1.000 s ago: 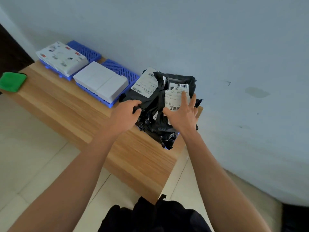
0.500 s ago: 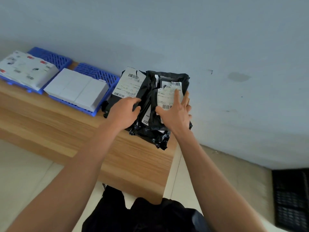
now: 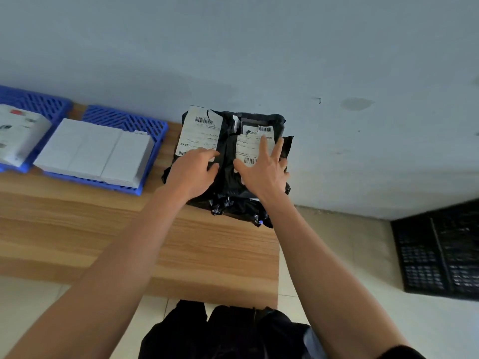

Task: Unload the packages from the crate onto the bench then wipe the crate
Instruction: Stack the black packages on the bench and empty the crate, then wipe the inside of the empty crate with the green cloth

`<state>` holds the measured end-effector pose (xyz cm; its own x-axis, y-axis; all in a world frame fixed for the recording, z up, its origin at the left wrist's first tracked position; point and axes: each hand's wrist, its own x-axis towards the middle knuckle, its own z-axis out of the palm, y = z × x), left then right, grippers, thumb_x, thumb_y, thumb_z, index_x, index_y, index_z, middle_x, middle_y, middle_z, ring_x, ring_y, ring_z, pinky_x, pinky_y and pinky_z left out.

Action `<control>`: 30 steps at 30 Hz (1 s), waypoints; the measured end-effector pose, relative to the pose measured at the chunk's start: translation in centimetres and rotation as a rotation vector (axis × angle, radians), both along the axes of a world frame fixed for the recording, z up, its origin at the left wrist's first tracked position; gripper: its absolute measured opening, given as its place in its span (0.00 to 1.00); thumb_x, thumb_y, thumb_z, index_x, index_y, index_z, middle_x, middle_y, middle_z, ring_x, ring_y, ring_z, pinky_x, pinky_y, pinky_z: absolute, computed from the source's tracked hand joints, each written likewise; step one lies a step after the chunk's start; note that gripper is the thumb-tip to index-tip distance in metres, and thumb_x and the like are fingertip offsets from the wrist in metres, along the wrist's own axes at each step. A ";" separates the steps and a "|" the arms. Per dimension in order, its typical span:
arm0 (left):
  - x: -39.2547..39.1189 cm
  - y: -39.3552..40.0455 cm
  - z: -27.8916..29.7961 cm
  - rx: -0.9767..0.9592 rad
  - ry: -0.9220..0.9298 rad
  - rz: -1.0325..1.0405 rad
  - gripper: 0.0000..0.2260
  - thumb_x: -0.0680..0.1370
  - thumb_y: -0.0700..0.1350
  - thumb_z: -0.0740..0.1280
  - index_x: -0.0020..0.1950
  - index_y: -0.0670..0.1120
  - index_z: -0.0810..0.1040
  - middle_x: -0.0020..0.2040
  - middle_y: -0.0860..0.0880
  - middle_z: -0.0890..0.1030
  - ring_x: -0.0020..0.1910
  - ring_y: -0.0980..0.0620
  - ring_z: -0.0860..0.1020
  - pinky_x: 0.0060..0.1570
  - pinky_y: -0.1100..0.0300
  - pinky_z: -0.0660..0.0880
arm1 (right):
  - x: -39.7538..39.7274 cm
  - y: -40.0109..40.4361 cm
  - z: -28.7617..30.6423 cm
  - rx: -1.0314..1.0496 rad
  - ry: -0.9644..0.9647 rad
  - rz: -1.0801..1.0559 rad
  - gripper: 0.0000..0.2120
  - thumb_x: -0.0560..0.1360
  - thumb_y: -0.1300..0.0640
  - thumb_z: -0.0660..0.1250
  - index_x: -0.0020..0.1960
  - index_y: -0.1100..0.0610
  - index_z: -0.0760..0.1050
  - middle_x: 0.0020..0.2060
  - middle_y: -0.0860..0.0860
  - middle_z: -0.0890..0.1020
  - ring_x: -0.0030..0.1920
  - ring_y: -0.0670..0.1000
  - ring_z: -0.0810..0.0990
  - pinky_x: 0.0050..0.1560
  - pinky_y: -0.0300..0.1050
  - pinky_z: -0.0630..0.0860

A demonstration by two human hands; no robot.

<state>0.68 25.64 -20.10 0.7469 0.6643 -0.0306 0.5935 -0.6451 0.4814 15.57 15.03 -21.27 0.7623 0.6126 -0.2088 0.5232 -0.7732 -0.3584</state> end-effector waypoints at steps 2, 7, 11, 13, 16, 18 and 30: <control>-0.4 0.5 -0.1 -0.001 -0.003 -0.036 0.17 0.83 0.49 0.65 0.71 0.48 0.77 0.67 0.47 0.80 0.64 0.45 0.78 0.60 0.45 0.78 | -0.6 0.5 -0.6 -0.066 -0.016 0.004 0.46 0.74 0.27 0.57 0.82 0.45 0.40 0.81 0.55 0.37 0.74 0.67 0.59 0.68 0.67 0.66; -1.0 1.3 -0.2 -0.016 -0.006 -0.083 0.17 0.82 0.49 0.65 0.71 0.48 0.76 0.66 0.47 0.80 0.64 0.45 0.78 0.60 0.45 0.77 | -1.4 1.1 -1.3 -0.139 -0.065 -0.014 0.45 0.76 0.25 0.50 0.82 0.46 0.36 0.81 0.56 0.35 0.78 0.68 0.51 0.72 0.68 0.60; -0.8 1.6 0.2 -0.017 -0.006 -0.112 0.17 0.83 0.50 0.64 0.71 0.49 0.76 0.66 0.47 0.80 0.63 0.44 0.78 0.58 0.45 0.78 | -1.2 0.6 -0.9 -0.083 -0.032 -0.017 0.47 0.73 0.23 0.53 0.82 0.45 0.40 0.82 0.54 0.38 0.80 0.66 0.48 0.73 0.69 0.57; -0.6 1.8 0.6 -0.009 -0.010 -0.134 0.17 0.83 0.50 0.64 0.71 0.50 0.76 0.65 0.48 0.80 0.63 0.45 0.78 0.58 0.45 0.78 | -1.1 0.1 -0.5 -0.022 -0.017 -0.031 0.45 0.74 0.23 0.53 0.82 0.44 0.46 0.82 0.53 0.41 0.81 0.63 0.47 0.74 0.69 0.55; -0.2 2.1 1.1 -0.003 -0.062 -0.142 0.14 0.83 0.48 0.65 0.68 0.49 0.79 0.62 0.49 0.82 0.59 0.46 0.79 0.54 0.49 0.78 | -0.8 -1.1 0.0 0.129 -0.012 -0.103 0.36 0.78 0.31 0.57 0.80 0.46 0.57 0.83 0.52 0.49 0.80 0.59 0.53 0.74 0.65 0.58; 0.1 2.1 1.4 0.002 -0.110 -0.147 0.12 0.82 0.47 0.65 0.64 0.48 0.80 0.58 0.50 0.83 0.56 0.48 0.80 0.51 0.52 0.78 | -0.5 -2.2 0.4 0.219 -0.012 -0.146 0.31 0.80 0.37 0.58 0.79 0.49 0.61 0.81 0.53 0.57 0.78 0.58 0.58 0.73 0.63 0.63; 8.9 -7.7 4.7 0.058 -0.122 -0.518 0.13 0.83 0.49 0.64 0.65 0.49 0.80 0.58 0.50 0.82 0.56 0.47 0.79 0.53 0.50 0.77 | 2.0 -15.1 2.7 0.383 -0.022 -0.436 0.14 0.80 0.53 0.63 0.61 0.55 0.81 0.56 0.49 0.85 0.55 0.51 0.82 0.53 0.45 0.78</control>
<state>9.59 17.92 -15.44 0.9733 0.2053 0.1022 0.1321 -0.8662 0.4819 17.58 -0.11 -18.56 0.9629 0.2695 -0.0156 0.1956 -0.7362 -0.6479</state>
